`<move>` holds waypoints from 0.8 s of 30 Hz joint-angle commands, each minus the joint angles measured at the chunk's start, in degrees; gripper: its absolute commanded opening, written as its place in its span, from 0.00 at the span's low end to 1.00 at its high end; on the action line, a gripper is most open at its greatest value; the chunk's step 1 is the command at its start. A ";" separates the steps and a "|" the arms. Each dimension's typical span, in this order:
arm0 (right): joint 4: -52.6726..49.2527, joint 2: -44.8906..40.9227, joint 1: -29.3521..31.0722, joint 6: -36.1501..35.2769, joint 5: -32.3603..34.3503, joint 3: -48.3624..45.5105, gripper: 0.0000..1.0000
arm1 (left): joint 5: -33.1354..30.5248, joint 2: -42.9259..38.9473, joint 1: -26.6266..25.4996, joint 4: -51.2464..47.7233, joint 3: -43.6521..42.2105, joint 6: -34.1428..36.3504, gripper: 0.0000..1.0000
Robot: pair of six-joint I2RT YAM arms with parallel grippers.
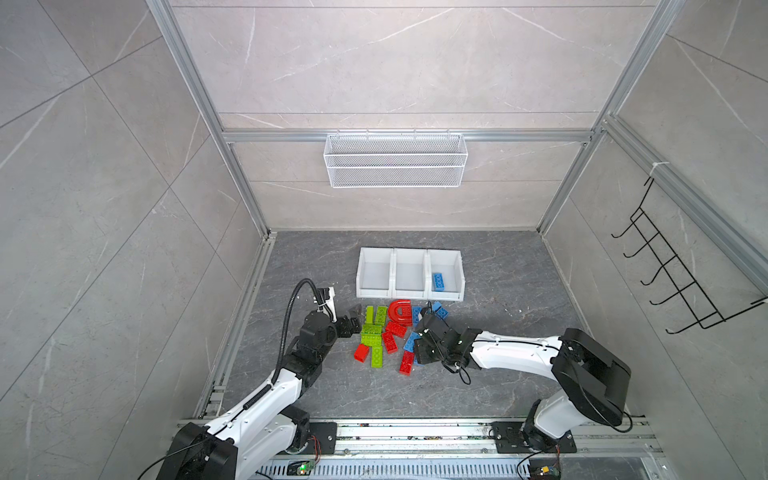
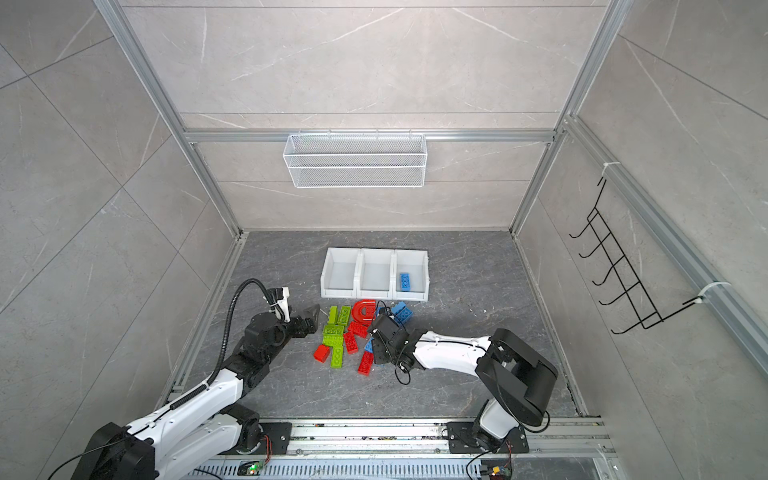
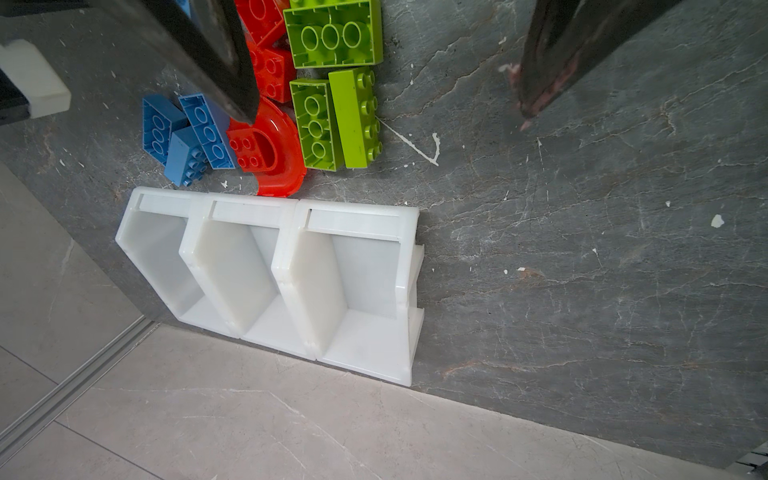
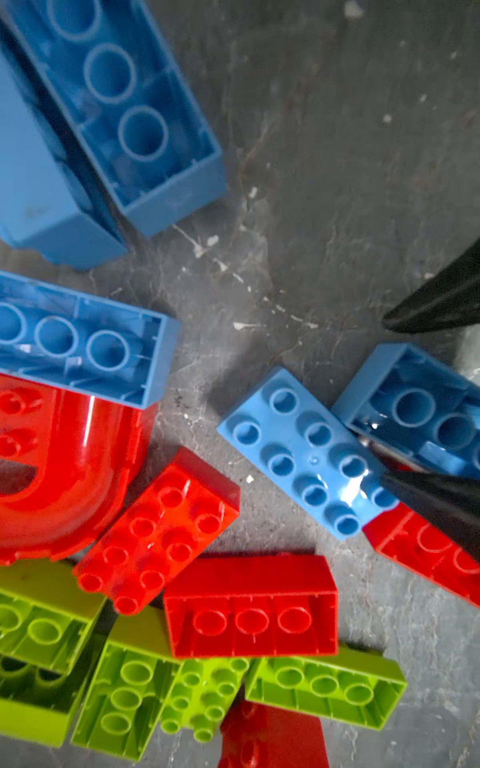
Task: Sort the legos into containers by color
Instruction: 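Move the right gripper back to the pile and grasp another light-blue brick, then lift the blue brick into the same compartment and open the right gripper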
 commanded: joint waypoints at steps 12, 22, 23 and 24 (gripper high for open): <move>-0.95 -3.06 0.18 2.50 4.55 -5.15 0.46 | -0.83 -1.15 0.06 1.86 0.50 1.47 0.99; -2.58 -5.63 0.09 2.49 6.20 -6.41 0.36 | -0.88 -0.82 0.08 1.77 0.60 1.51 0.99; -2.58 -5.71 0.13 2.38 6.23 -6.33 0.36 | -0.89 -0.83 0.07 1.76 0.63 1.43 0.99; -2.79 -5.83 0.11 2.27 6.34 -6.16 0.35 | -0.91 -0.83 0.09 1.77 0.62 1.52 0.99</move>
